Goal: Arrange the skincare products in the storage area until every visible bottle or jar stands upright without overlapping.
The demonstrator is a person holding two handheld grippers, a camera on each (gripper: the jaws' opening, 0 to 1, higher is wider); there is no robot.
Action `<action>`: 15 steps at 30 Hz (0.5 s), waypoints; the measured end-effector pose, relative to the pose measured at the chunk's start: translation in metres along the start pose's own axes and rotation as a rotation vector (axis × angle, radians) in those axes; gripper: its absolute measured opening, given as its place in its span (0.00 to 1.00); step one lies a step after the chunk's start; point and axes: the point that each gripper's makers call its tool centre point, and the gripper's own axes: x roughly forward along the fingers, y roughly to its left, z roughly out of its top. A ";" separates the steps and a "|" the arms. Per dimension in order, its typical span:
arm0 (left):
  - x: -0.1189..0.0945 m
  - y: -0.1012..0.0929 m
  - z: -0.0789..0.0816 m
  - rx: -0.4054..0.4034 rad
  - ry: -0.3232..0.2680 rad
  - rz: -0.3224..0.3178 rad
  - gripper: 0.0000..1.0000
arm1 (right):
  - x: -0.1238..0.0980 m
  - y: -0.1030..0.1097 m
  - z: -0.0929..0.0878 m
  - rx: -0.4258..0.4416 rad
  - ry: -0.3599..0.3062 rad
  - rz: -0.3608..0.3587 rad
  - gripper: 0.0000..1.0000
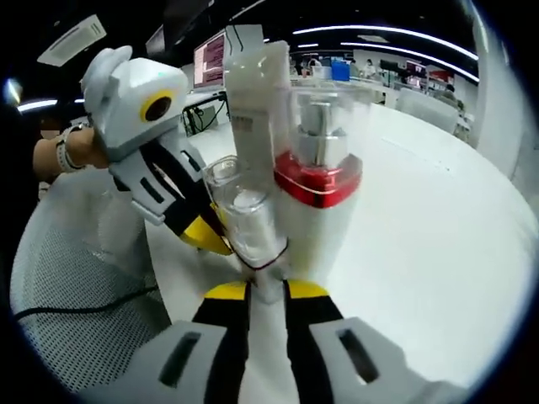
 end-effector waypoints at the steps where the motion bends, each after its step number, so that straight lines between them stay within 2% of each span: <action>1: 0.000 0.000 0.000 0.003 0.000 0.000 0.03 | 0.000 0.000 0.000 0.007 -0.001 -0.005 0.15; 5: -0.001 -0.001 0.001 0.024 -0.003 -0.002 0.03 | 0.001 0.000 -0.001 0.037 -0.009 -0.018 0.15; 15: 0.000 -0.002 0.002 0.037 -0.001 -0.010 0.03 | 0.000 -0.003 0.000 0.038 0.008 -0.037 0.13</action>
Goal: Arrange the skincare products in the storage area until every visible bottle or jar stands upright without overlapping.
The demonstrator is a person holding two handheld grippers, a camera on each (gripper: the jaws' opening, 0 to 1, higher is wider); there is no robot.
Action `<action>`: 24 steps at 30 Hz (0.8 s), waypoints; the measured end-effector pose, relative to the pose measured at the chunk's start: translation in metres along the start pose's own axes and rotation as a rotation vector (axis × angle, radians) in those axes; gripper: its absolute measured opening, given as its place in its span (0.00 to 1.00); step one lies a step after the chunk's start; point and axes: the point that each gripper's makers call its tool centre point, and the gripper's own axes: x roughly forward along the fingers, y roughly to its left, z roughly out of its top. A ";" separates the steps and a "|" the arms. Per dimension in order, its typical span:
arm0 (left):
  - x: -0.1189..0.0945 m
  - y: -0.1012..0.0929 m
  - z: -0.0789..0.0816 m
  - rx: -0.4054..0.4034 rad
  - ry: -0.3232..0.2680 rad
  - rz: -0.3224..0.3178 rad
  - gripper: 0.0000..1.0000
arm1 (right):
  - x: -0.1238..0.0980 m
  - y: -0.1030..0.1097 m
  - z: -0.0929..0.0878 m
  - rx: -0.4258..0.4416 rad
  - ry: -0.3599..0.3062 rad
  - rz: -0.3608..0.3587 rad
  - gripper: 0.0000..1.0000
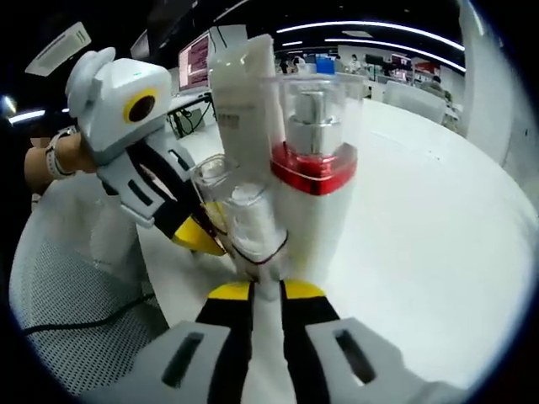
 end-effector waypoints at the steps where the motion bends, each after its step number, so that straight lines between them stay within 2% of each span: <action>1: 0.000 0.000 0.000 0.001 0.001 -0.001 0.03 | -0.001 0.000 0.000 -0.001 0.000 -0.001 0.13; 7: -0.008 0.003 0.002 0.012 -0.012 0.008 0.06 | -0.008 0.005 0.001 0.000 -0.001 -0.014 0.17; 13: -0.030 0.015 0.002 0.008 -0.040 0.049 0.13 | -0.019 0.012 0.006 0.003 -0.004 -0.049 0.24; 24: -0.081 0.038 0.000 -0.001 -0.107 0.125 0.36 | -0.042 0.024 0.026 0.020 -0.016 -0.144 0.47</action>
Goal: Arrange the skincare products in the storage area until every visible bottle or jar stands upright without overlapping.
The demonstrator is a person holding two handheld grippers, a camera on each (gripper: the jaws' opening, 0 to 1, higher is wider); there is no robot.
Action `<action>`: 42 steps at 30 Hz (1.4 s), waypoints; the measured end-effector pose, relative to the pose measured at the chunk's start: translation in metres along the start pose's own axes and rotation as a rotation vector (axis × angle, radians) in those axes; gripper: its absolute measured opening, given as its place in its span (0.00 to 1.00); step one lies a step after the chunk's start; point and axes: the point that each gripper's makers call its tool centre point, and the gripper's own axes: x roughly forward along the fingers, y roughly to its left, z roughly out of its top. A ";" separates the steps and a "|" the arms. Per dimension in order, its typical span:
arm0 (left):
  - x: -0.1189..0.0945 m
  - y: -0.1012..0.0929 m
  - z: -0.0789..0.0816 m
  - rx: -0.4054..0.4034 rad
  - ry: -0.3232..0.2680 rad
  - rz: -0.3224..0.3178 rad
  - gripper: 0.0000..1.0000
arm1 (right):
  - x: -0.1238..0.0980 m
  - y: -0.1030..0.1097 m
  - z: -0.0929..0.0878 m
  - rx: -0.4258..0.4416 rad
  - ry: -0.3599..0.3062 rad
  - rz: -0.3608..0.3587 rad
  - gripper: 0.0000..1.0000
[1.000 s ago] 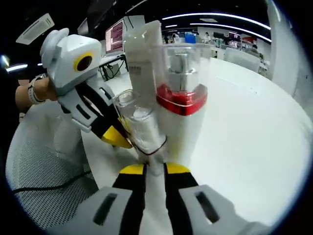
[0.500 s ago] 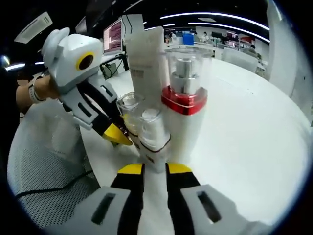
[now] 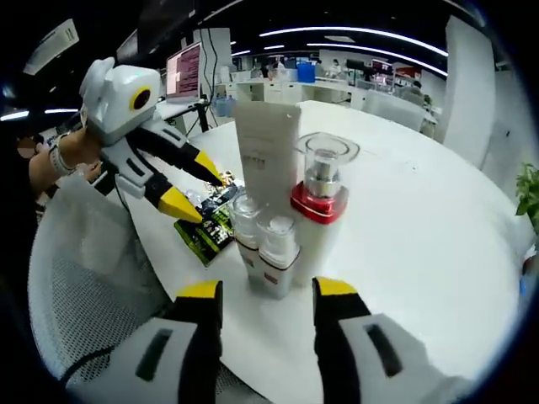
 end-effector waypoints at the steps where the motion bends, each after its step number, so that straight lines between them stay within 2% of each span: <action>1: -0.009 0.005 0.000 0.000 -0.012 0.015 0.40 | -0.001 0.001 0.002 0.006 0.000 -0.007 0.50; 6: -0.032 0.019 -0.007 -0.023 -0.034 0.050 0.53 | -0.006 0.009 0.014 0.026 -0.017 -0.039 0.63; 13: -0.057 0.033 -0.024 -0.075 -0.023 0.096 0.78 | -0.012 0.007 0.019 0.065 -0.021 -0.091 0.74; 17: -0.068 0.042 -0.032 -0.117 -0.010 0.123 0.83 | -0.017 0.002 0.021 0.090 -0.027 -0.123 0.78; 21: -0.080 0.052 -0.035 -0.174 -0.033 0.149 0.95 | -0.021 -0.001 0.023 0.129 -0.032 -0.144 0.83; 26: -0.091 0.058 -0.039 -0.233 -0.057 0.143 0.97 | -0.025 -0.005 0.025 0.135 -0.027 -0.186 0.89; 30: -0.100 0.068 -0.044 -0.267 -0.060 0.180 0.97 | -0.026 -0.001 0.028 0.135 -0.030 -0.162 0.96; 32: -0.104 0.069 -0.043 -0.267 -0.063 0.173 0.97 | -0.025 0.000 0.031 0.122 -0.030 -0.164 0.98; 36: -0.104 0.063 -0.039 -0.265 -0.069 0.162 0.97 | -0.026 0.001 0.037 0.114 -0.027 -0.160 1.00; 42: -0.100 0.051 -0.029 -0.256 -0.068 0.150 0.97 | -0.032 0.004 0.052 0.116 -0.065 -0.164 1.00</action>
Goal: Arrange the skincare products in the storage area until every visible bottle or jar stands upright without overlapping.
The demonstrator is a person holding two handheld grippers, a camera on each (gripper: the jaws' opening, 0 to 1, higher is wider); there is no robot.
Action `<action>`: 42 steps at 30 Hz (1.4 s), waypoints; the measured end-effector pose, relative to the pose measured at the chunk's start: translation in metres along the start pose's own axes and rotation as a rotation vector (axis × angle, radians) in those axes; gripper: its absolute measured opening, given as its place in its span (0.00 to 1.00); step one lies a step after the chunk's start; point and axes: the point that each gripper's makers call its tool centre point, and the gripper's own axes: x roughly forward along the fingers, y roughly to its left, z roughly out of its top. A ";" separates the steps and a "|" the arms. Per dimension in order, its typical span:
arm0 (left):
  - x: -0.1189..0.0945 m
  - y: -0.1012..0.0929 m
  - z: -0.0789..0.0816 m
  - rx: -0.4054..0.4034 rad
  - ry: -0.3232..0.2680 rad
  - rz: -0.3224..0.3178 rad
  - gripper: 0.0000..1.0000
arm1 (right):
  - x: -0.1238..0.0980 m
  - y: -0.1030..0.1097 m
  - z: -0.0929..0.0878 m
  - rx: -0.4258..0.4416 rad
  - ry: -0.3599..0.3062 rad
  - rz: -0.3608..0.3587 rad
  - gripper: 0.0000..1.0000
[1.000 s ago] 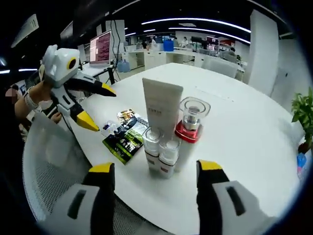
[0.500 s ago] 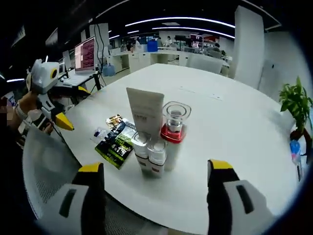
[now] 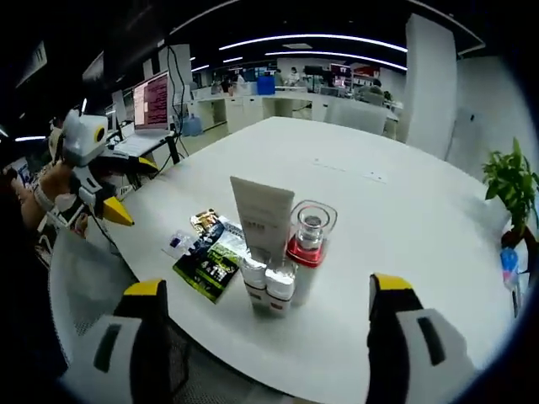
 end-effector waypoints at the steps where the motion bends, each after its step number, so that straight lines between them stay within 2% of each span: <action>1: 0.000 -0.004 0.002 0.001 -0.006 -0.003 0.97 | -0.001 0.000 0.002 -0.013 -0.010 -0.010 1.00; 3: 0.001 -0.001 0.004 0.000 -0.020 -0.024 0.97 | -0.004 -0.001 0.004 -0.018 -0.024 -0.030 1.00; 5: 0.006 0.002 0.000 -0.013 -0.009 -0.045 0.97 | -0.004 0.001 -0.005 0.032 0.011 -0.024 1.00; 6: 0.008 0.004 -0.002 -0.012 -0.007 -0.047 0.97 | -0.002 0.002 -0.010 0.093 0.009 -0.015 1.00; 7: 0.011 0.001 -0.005 -0.011 0.006 -0.056 0.97 | 0.000 0.005 -0.013 0.117 -0.002 0.007 1.00; 9: 0.015 -0.006 -0.011 -0.027 0.024 -0.083 0.97 | 0.004 0.006 -0.021 0.222 -0.008 0.007 0.96; 11: 0.022 -0.003 -0.016 -0.065 0.029 -0.122 0.97 | 0.008 0.011 -0.033 0.304 0.020 0.011 0.95; 12: 0.023 -0.005 -0.018 -0.075 0.039 -0.133 0.97 | 0.012 0.013 -0.036 0.299 0.018 0.026 0.94; 14: 0.029 -0.003 -0.024 -0.075 0.059 -0.141 0.97 | 0.015 0.017 -0.045 0.346 0.045 0.028 0.89; 15: 0.030 -0.004 -0.026 -0.073 0.068 -0.145 0.96 | 0.017 0.018 -0.044 0.337 0.033 0.035 0.87; 17: 0.036 -0.002 -0.030 -0.076 0.083 -0.154 0.94 | 0.021 0.028 -0.046 0.399 0.028 0.078 0.82; 18: 0.039 -0.001 -0.031 -0.082 0.077 -0.160 0.92 | 0.024 0.034 -0.042 0.412 0.001 0.113 0.80; 19: 0.041 0.000 -0.031 -0.088 0.075 -0.165 0.90 | 0.026 0.036 -0.043 0.445 0.001 0.118 0.79; 23: 0.053 0.006 -0.038 -0.126 0.092 -0.162 0.87 | 0.038 0.042 -0.054 0.438 0.027 0.105 0.70; 28: 0.063 0.005 -0.045 -0.169 0.098 -0.173 0.85 | 0.050 0.058 -0.059 0.461 0.051 0.144 0.64; 36: 0.067 0.001 -0.047 -0.200 0.102 -0.177 0.85 | 0.064 0.067 -0.061 0.444 0.082 0.168 0.64; 39: 0.068 0.003 -0.048 -0.207 0.099 -0.170 0.84 | 0.068 0.066 -0.068 0.416 0.112 0.150 0.64; 42: 0.068 0.003 -0.049 -0.211 0.105 -0.166 0.84 | 0.068 0.071 -0.068 0.428 0.111 0.167 0.63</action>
